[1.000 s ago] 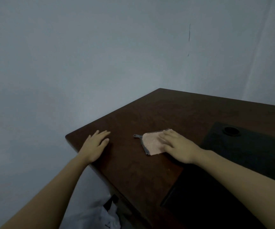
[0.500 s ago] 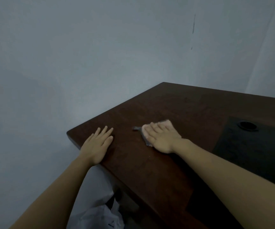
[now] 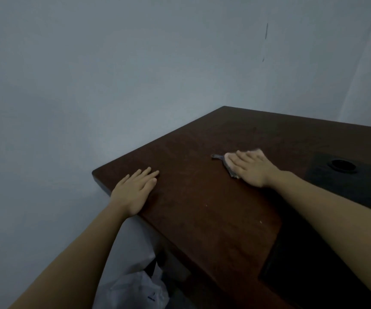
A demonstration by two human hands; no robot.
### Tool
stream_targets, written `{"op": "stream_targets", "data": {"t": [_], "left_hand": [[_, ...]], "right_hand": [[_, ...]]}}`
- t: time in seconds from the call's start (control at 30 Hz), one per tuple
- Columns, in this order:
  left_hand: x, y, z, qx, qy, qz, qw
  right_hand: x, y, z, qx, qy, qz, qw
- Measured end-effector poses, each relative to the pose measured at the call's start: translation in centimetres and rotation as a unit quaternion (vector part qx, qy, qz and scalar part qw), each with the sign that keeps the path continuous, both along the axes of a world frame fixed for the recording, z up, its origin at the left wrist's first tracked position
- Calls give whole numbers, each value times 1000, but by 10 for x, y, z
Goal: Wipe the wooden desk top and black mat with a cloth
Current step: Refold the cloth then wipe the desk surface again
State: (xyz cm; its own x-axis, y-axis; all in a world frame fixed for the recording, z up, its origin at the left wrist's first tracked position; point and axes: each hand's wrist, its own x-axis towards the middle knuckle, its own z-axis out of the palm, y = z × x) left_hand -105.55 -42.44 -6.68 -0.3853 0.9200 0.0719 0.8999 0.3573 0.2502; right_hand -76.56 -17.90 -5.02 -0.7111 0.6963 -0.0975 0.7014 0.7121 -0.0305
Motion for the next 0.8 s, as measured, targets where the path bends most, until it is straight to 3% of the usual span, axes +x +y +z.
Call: {"op": "stream_targets", "data": {"t": [0.1, 0.23, 0.33, 0.43, 0.5, 0.67, 0.8], "left_hand": [[1, 1, 1, -6, 12, 3, 1000], [4, 0, 4, -7, 3, 4, 1000], [6, -2, 5, 0, 4, 3, 1000], [6, -3, 5, 7, -4, 2, 1000], [6, -3, 5, 9, -7, 2, 1000], [6, -1, 5, 17, -8, 4, 1000], [6, -2, 5, 14, 10, -2, 1000]], "right_hand": [[-26, -23, 3, -11, -24, 25, 999], [-50, -106, 3, -3, -24, 177, 984], [-24, -161, 3, -26, 2, 272, 962], [14, -143, 7, -38, 8, 308, 951], [29, -102, 4, 12, 5, 292, 956], [19, -13, 1, 31, -70, 53, 996], [-45, -59, 7, 50, -51, 83, 994]]}}
